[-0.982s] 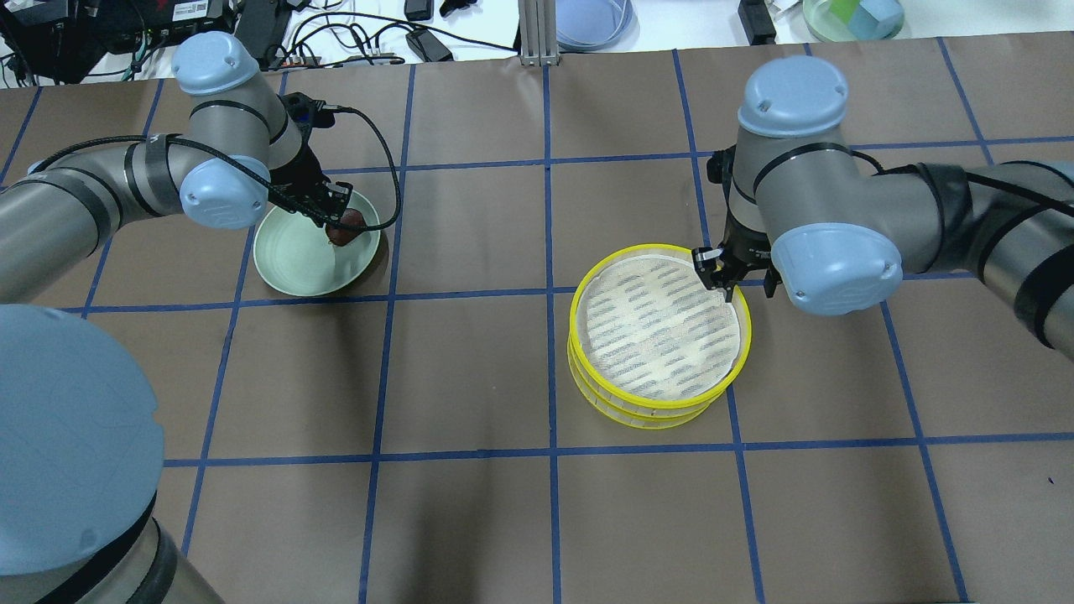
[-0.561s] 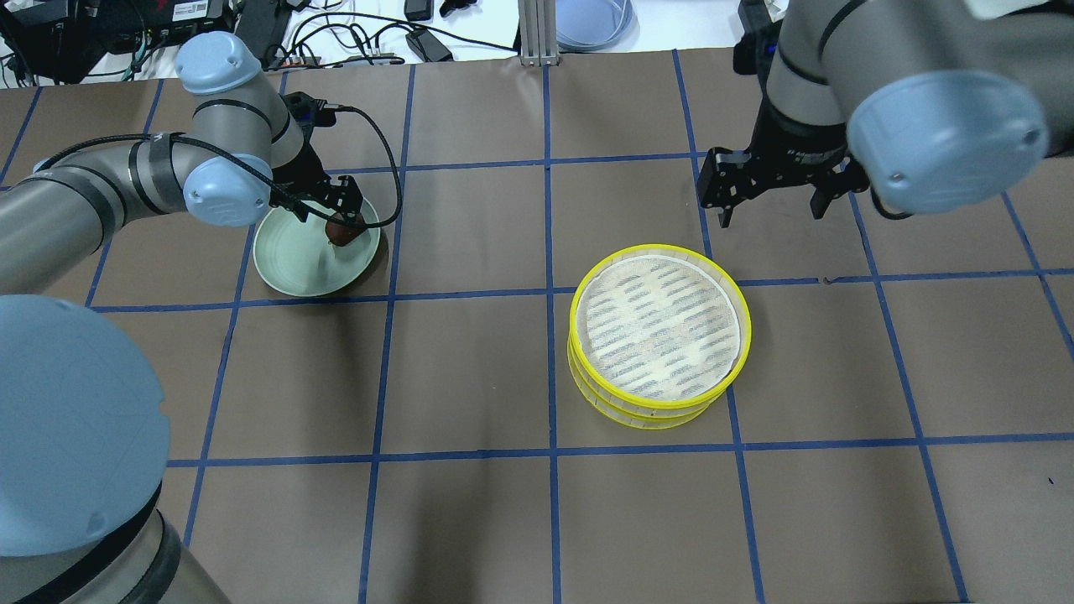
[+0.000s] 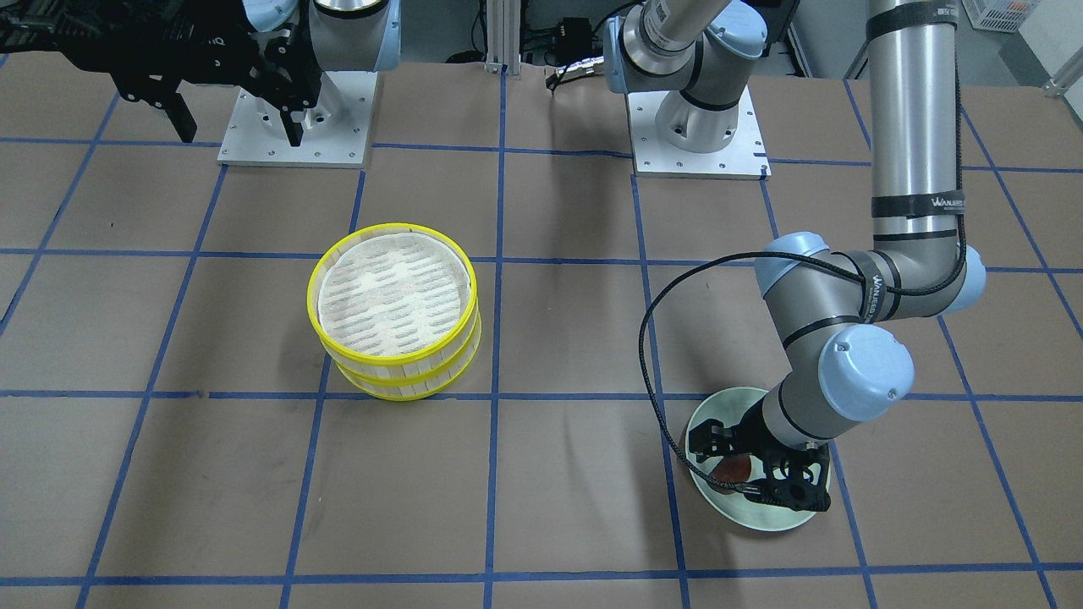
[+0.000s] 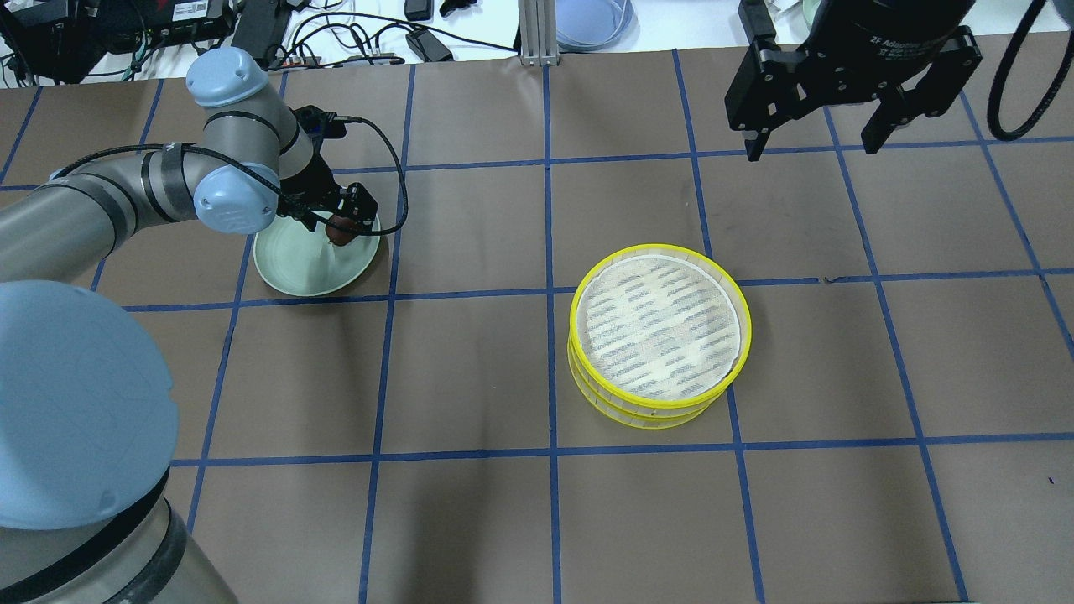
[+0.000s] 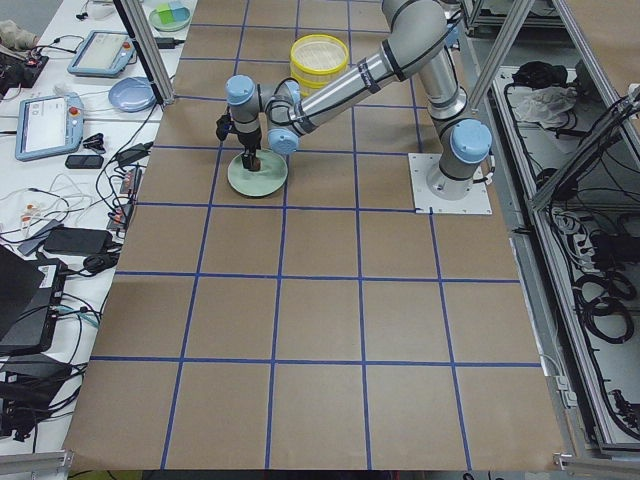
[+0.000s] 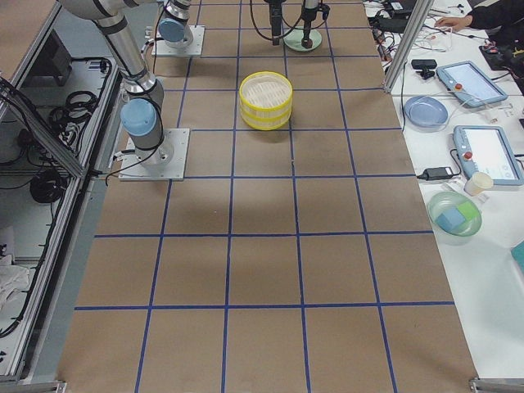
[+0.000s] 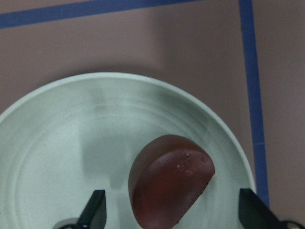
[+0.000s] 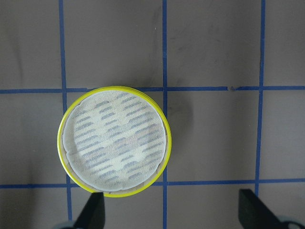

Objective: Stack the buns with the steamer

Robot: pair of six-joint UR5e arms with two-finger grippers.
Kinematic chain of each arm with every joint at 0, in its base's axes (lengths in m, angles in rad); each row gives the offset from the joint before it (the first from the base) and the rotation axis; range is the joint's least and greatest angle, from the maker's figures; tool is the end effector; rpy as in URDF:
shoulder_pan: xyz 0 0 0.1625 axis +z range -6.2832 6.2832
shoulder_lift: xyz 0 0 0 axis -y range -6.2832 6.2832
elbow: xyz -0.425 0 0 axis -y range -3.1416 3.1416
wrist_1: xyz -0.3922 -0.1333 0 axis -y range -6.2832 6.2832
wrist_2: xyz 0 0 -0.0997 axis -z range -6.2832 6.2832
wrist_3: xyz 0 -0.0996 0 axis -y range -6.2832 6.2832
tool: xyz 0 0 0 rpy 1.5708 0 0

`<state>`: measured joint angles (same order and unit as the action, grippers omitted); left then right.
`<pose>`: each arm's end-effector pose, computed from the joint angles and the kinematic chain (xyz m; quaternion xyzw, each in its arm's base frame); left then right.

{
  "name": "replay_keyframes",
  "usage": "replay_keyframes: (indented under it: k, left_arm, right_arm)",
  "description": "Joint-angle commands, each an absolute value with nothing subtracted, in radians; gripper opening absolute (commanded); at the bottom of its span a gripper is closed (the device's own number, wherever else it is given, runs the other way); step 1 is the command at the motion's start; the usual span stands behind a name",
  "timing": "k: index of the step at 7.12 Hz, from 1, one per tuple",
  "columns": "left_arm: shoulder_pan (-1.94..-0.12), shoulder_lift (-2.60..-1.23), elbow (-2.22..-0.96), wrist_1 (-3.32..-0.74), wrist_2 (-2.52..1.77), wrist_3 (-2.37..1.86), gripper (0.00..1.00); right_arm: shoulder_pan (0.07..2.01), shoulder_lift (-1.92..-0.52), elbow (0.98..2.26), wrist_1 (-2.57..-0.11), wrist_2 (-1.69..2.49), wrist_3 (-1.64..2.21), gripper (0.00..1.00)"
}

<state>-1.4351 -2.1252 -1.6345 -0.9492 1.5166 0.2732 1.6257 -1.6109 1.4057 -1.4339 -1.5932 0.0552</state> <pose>-0.0504 -0.6563 0.1975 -0.0687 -0.9973 0.0072 0.0262 0.1568 -0.4653 0.5745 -0.0005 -0.9994 0.0347 0.0093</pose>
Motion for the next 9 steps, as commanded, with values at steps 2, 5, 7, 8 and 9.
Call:
replay_keyframes:
  k: [2, 5, 7, 8, 9]
  left_arm:
    - [-1.436, -2.14, -1.628, -0.945, 1.519, 0.279, 0.2]
    - [-1.439, -2.1, -1.623, -0.948, 1.532, 0.279, 0.0]
    - [-1.497, -1.972, -1.621, -1.061, 1.555, 0.205, 0.0]
    - [-1.569, -1.906, -1.621, -1.15, 1.56, 0.102, 0.0]
    - [-1.66, -1.855, -1.617, -1.175, 1.65, 0.05, 0.0]
  right_arm:
    - [1.626, -1.605, 1.414, -1.548, -1.591, 0.055, 1.0]
    - [1.626, -1.608, 1.425, -1.548, -1.583, 0.055, 1.0]
    - [1.626, -1.605, 1.425, -1.549, -1.577, 0.055, 1.0]
    - [1.626, -1.606, 1.425, -1.548, -1.577, 0.055, 1.0]
    - [1.626, -1.605, 1.425, -1.548, -1.577, 0.055, 1.0]
